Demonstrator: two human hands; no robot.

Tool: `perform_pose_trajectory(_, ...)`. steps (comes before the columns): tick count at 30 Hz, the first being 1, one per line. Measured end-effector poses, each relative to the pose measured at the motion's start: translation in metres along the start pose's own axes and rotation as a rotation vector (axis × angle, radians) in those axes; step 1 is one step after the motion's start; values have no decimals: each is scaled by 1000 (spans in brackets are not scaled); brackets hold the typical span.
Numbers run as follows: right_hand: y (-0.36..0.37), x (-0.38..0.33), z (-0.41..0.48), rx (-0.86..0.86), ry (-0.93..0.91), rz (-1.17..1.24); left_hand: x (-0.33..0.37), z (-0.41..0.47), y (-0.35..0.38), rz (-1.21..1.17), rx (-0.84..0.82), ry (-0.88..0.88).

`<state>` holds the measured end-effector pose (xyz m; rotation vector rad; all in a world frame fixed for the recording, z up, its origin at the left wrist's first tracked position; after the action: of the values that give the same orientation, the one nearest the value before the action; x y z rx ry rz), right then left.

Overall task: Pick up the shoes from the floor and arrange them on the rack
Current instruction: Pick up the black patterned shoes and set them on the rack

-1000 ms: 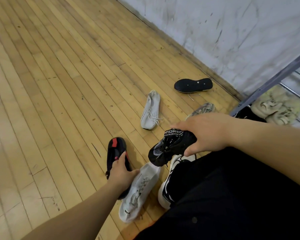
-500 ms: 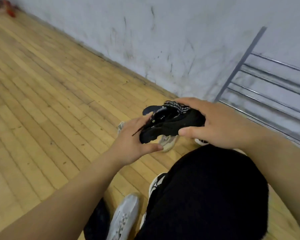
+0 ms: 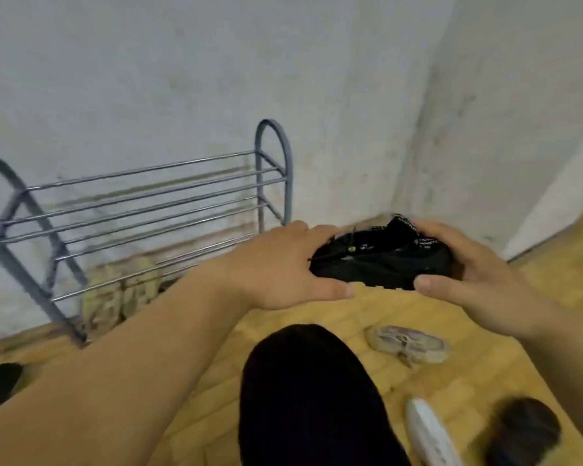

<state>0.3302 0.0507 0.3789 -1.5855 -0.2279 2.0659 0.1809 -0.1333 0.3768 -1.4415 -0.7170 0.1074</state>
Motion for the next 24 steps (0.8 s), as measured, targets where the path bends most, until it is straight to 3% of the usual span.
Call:
perform_pose_trajectory(5,-76,93,-109,202,252,13,96,100,102,87,-212,156)
perform_pose_trajectory(10,-83,186,-188,187,546,68,117,122,209,119,-399,140)
perform_pose_trajectory(13,-93,247,-241,267,785,114,132,128,235,317,-393,187)
perform_pose_trajectory(16,-107,316,-318,379,1079,-1,139,131,249,425,-384,169)
perform_pose_trajectory(20,-94,388,-444,317,1507,-180,157,141,269,569,-364,209)
perform_pose_trajectory(24,-68,432,-552,288,1727,-178,177,146,287,560,-367,233)
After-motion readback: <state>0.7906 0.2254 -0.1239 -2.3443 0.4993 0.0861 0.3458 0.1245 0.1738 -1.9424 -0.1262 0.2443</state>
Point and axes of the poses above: each hand's wrist, its own z-axis towards the middle knuckle, its own y-axis out of the palm, x = y × z, the point moved 6 cm from there along z, towards the middle knuckle, and after that the axes turned 4 degrees about -y, right-handed, at the moved point
